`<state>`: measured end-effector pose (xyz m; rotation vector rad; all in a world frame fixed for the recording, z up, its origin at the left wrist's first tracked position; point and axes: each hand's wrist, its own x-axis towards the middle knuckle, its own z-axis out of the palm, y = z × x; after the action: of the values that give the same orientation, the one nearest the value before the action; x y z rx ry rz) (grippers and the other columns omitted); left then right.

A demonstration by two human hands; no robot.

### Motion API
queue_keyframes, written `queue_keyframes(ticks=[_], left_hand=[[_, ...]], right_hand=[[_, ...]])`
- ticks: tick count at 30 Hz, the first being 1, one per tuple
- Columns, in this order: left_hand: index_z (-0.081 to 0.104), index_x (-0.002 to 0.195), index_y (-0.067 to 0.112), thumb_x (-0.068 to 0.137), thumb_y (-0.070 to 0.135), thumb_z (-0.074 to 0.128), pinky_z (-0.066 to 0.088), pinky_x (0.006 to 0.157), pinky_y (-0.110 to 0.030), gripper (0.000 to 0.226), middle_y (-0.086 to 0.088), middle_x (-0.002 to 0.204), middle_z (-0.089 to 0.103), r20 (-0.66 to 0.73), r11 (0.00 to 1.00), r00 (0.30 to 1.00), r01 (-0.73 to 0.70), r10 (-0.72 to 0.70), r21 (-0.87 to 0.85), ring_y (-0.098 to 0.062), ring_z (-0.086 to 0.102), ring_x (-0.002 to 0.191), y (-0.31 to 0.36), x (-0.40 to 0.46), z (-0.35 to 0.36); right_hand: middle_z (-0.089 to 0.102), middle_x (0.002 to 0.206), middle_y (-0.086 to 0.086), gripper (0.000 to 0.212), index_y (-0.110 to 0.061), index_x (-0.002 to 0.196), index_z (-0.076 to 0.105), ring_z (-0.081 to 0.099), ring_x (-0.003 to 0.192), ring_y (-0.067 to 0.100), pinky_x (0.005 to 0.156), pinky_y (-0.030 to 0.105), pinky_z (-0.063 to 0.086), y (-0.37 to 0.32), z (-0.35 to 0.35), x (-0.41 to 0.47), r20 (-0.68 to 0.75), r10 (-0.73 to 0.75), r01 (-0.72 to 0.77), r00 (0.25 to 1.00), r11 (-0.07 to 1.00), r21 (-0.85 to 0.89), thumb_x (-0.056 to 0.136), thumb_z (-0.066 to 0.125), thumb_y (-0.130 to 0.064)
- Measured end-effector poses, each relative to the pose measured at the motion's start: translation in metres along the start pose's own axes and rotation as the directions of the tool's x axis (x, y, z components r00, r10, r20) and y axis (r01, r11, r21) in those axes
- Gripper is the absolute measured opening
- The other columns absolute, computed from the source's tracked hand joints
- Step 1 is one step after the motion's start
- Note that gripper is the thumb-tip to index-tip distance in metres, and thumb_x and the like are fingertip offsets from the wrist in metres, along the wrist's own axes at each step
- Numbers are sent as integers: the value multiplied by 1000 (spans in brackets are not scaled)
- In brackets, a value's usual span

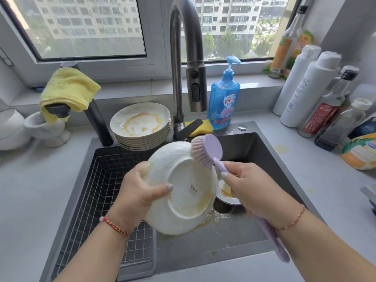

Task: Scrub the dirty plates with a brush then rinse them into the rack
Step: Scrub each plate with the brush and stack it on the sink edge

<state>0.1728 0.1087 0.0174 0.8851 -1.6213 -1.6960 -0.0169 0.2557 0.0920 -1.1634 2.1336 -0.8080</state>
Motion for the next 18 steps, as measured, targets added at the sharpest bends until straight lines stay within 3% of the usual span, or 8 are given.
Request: queue_keyframes(ticks=[3, 7, 10, 12, 14, 18], left_hand=[[67, 94, 11, 39, 24, 86, 55, 61, -24, 60, -4, 81, 73, -14, 983, 1000, -4, 7, 186, -13, 70, 72, 2, 0, 15], [65, 97, 18, 50, -4, 85, 54, 64, -18, 55, 6, 84, 76, -4, 985, 1000, -12, 13, 173, -6, 69, 75, 2, 2, 23], [65, 87, 17, 46, 19, 84, 53, 57, -25, 45, 0, 75, 72, -29, 959, 999, -13, 22, 284, -10, 66, 66, 4, 3, 14], [66, 88, 18, 41, 32, 85, 57, 62, -28, 52, 1, 82, 73, -28, 958, 999, -17, 26, 286, -12, 69, 71, 5, 2, 8], [67, 90, 20, 39, 39, 83, 60, 67, -32, 57, 1, 88, 73, -36, 961, 999, -19, 30, 275, -15, 71, 78, 8, 2, 6], [67, 90, 20, 38, 40, 83, 60, 65, -32, 58, -1, 86, 74, -64, 961, 997, -13, 32, 278, -16, 71, 77, 6, 6, 4]], right_hand=[[44, 59, -7, 34, -34, 130, 53, 41, 49, 9, 45, 20, 34, -19, 13, -7, 54, -120, 128, 991, 974, -187, 98, 42, -29], [48, 66, -5, 47, -53, 139, 31, 46, 62, 17, 55, 29, 36, -34, 27, -19, 160, -172, 218, 972, 915, -340, 98, 39, -30], [55, 72, -4, 44, -49, 138, 38, 48, 60, 14, 52, 25, 37, -21, 18, 0, 109, -121, 150, 987, 936, -317, 98, 39, -30], [50, 63, -7, 42, -45, 136, 45, 39, 48, 6, 43, 18, 33, -5, 9, 17, 54, -16, 30, 998, 964, -263, 99, 40, -27], [44, 54, -9, 40, -39, 136, 49, 38, 43, 6, 41, 19, 35, 5, 3, 28, 23, 69, -61, 997, 967, -246, 100, 39, -25], [47, 59, -8, 38, -40, 134, 49, 39, 46, 5, 46, 23, 36, -3, 8, 29, 17, -19, 23, 1000, 967, -255, 99, 39, -28]])
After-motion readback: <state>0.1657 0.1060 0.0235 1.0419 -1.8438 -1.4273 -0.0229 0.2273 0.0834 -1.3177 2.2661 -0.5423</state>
